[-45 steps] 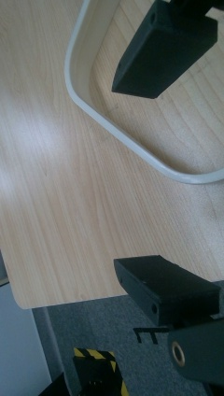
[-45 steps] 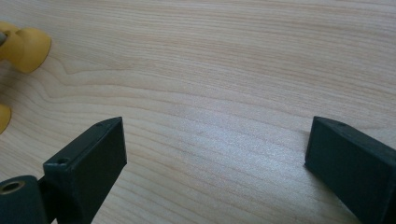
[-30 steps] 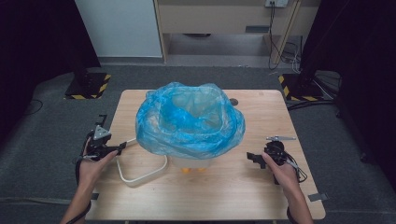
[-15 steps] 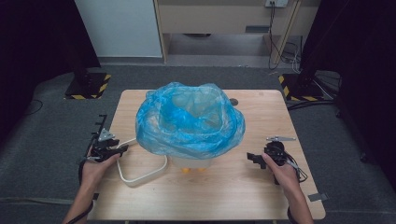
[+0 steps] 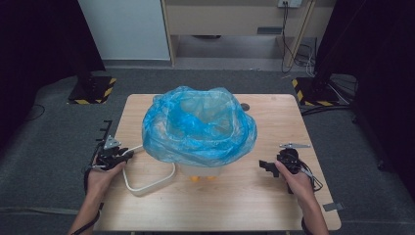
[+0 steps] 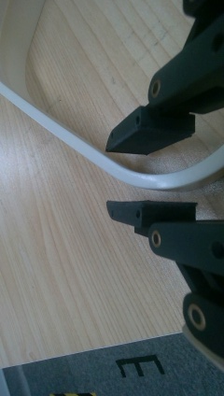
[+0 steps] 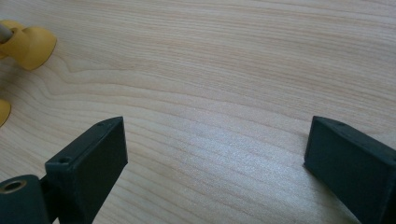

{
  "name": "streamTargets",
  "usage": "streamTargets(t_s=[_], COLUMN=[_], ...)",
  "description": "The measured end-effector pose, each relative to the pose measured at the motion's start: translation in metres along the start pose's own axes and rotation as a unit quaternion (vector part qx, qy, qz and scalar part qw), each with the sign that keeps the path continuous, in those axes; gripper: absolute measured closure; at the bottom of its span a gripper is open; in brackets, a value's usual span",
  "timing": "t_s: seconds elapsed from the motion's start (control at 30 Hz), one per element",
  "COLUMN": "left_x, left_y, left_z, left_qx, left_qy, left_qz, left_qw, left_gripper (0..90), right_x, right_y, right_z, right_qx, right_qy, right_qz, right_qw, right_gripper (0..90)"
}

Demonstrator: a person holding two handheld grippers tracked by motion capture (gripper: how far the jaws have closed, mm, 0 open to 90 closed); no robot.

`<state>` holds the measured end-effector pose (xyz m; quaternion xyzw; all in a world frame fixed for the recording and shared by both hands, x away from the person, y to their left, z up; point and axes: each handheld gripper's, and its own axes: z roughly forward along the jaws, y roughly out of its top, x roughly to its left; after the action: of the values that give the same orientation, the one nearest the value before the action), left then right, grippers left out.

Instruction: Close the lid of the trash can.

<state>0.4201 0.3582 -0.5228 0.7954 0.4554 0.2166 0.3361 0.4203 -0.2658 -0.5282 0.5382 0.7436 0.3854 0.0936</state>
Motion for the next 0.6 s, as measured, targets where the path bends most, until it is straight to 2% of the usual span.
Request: streamTargets(t_s=[0.13, 0.23, 0.27, 0.37, 0.43, 0.6], left_x=[-0.001, -0.001, -0.001, 0.0, 0.001, 0.004], left_y=[-0.001, -0.002, -0.002, -0.003, -0.004, 0.002], left_z=[0.0, -0.001, -0.002, -0.003, -0.005, -0.014], left_qx=[0.004, 0.007, 0.006, 0.004, -0.006, -0.02], left_qy=[0.005, 0.002, 0.007, 0.006, 0.004, 0.005], left_qz=[0.005, 0.012, 0.009, 0.005, -0.001, -0.001], left_qw=[1.0, 0.9999, 0.9999, 1.0, 1.0, 0.9998], left_gripper=[75.8, 79.0, 79.8, 80.1, 80.1, 80.3], right_x=[0.0, 0.0, 0.0, -0.001, 0.0, -0.001], right_y=[0.0, 0.0, 0.0, 0.0, 0.0, 0.0], right_z=[0.0, 0.0, 0.0, 0.0, 0.0, 0.0], right_qx=[0.0, 0.0, 0.0, -0.002, -0.001, 0.001], right_qy=[0.0, 0.0, 0.0, 0.001, 0.001, 0.002], right_qz=[-0.001, -0.001, -0.001, -0.001, 0.0, 0.001], right_qw=[1.0, 1.0, 1.0, 1.0, 1.0, 1.0], right_gripper=[5.8, 5.9, 5.9, 5.9, 5.9, 5.9])
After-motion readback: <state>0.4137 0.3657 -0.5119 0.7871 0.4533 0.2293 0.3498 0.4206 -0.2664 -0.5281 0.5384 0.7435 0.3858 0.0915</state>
